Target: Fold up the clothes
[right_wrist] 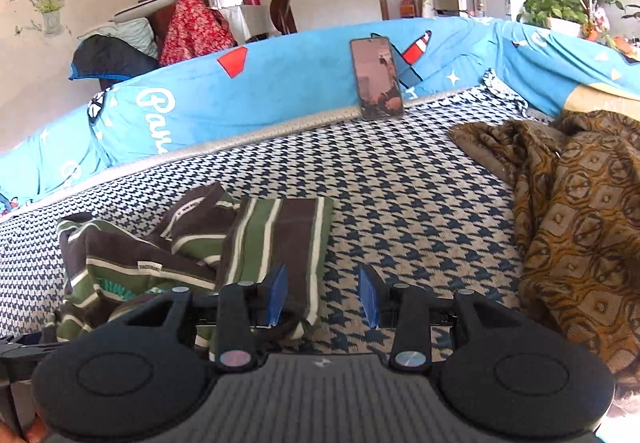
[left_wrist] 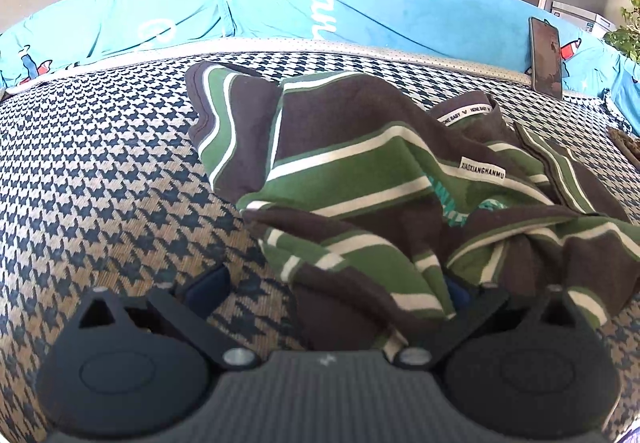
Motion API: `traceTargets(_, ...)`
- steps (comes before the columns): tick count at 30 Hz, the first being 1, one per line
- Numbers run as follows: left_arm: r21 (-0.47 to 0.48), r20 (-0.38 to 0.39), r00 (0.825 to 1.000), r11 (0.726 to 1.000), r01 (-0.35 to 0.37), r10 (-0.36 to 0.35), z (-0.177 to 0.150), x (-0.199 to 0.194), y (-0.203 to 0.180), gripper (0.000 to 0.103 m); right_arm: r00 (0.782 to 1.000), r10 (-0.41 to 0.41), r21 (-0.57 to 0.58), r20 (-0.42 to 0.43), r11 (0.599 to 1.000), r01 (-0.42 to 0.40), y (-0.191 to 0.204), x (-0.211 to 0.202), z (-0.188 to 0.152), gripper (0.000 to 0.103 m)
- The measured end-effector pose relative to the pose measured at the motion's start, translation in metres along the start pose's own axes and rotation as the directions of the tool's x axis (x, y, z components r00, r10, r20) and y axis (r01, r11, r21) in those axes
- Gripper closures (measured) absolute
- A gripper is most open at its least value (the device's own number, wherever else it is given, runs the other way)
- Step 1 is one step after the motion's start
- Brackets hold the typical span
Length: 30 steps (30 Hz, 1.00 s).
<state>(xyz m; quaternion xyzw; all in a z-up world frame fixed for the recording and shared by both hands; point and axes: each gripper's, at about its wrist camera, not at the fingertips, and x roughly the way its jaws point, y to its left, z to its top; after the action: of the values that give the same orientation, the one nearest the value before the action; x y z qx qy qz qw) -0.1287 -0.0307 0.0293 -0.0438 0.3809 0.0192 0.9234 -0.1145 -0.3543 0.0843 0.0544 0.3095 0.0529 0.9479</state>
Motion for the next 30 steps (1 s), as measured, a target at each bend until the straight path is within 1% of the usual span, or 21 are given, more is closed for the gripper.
traceTargets(3, 0.000, 0.004, 1.000, 1.000, -0.002, 0.002, 0.000, 0.000, -0.002, 0.000, 0.999, 0.044, -0.037, 0.006, 0.998, -0.044, 0.014, 0.010, 0.003, 0.065)
traceTargets(5, -0.001, 0.004, 1.000, 1.000, -0.002, 0.002, 0.000, 0.000, -0.003, 0.000, 0.998, 0.057, -0.047, -0.014, 0.997, -0.057, 0.024, 0.020, 0.002, 0.064)
traceTargets(9, -0.006, 0.008, 1.000, 1.000, -0.006, 0.006, -0.003, -0.003, -0.004, 0.000, 0.995, 0.085, -0.059, -0.057, 0.994, -0.088, 0.041, 0.041, 0.000, 0.054)
traceTargets(11, -0.010, 0.009, 1.000, 1.000, -0.009, 0.009, -0.004, -0.004, -0.005, 0.000, 0.992, 0.095, -0.066, -0.087, 0.993, -0.101, 0.050, 0.052, -0.003, 0.053)
traceTargets(13, -0.010, 0.006, 1.000, 1.000, -0.007, 0.007, -0.004, -0.004, -0.004, 0.000, 0.991, 0.072, -0.083, -0.116, 0.993, -0.082, 0.057, 0.063, -0.008, 0.053)
traceTargets(15, -0.011, 0.005, 1.000, 1.000, -0.007, 0.007, -0.004, -0.005, -0.004, 0.000, 0.990, 0.017, -0.099, -0.138, 0.995, -0.031, 0.060, 0.071, -0.011, 0.053)
traceTargets(17, -0.013, 0.004, 1.000, 1.000, -0.008, 0.008, -0.005, -0.007, -0.004, 0.000, 0.990, 0.010, -0.073, -0.142, 0.997, -0.021, 0.058, 0.074, -0.013, 0.053)
traceTargets(19, -0.014, 0.005, 1.000, 1.000, -0.008, 0.008, -0.006, -0.008, -0.004, 0.000, 0.990, 0.001, -0.062, -0.140, 0.998, -0.009, 0.057, 0.075, -0.013, 0.058)
traceTargets(20, -0.015, 0.005, 1.000, 1.000, -0.008, 0.009, -0.007, -0.009, -0.004, 0.000, 0.991, -0.005, -0.063, -0.136, 0.998, -0.003, 0.057, 0.076, -0.014, 0.068)
traceTargets(21, -0.016, 0.005, 1.000, 1.000, -0.008, 0.008, -0.007, -0.009, -0.005, 0.000, 0.991, -0.009, -0.058, -0.133, 0.998, 0.001, 0.055, 0.075, -0.014, 0.072)
traceTargets(24, -0.015, 0.005, 1.000, 1.000, -0.005, 0.005, -0.008, -0.011, -0.005, 0.000, 0.993, -0.019, 0.000, -0.116, 1.000, 0.019, 0.046, 0.072, -0.012, 0.097)
traceTargets(25, -0.015, 0.006, 1.000, 1.000, -0.003, 0.003, -0.008, -0.011, -0.005, 0.000, 0.994, -0.028, 0.034, -0.104, 0.999, 0.032, 0.041, 0.069, -0.012, 0.099)
traceTargets(28, -0.014, 0.009, 1.000, 1.000, -0.003, 0.003, -0.008, -0.010, -0.007, 0.000, 0.996, -0.057, 0.136, -0.072, 0.988, 0.067, 0.023, 0.060, -0.009, 0.100)
traceTargets(30, -0.016, 0.013, 1.000, 1.000, -0.006, 0.006, -0.008, -0.010, -0.010, 0.000, 0.993, -0.103, 0.185, -0.051, 0.976, 0.111, 0.010, 0.052, -0.007, 0.100)
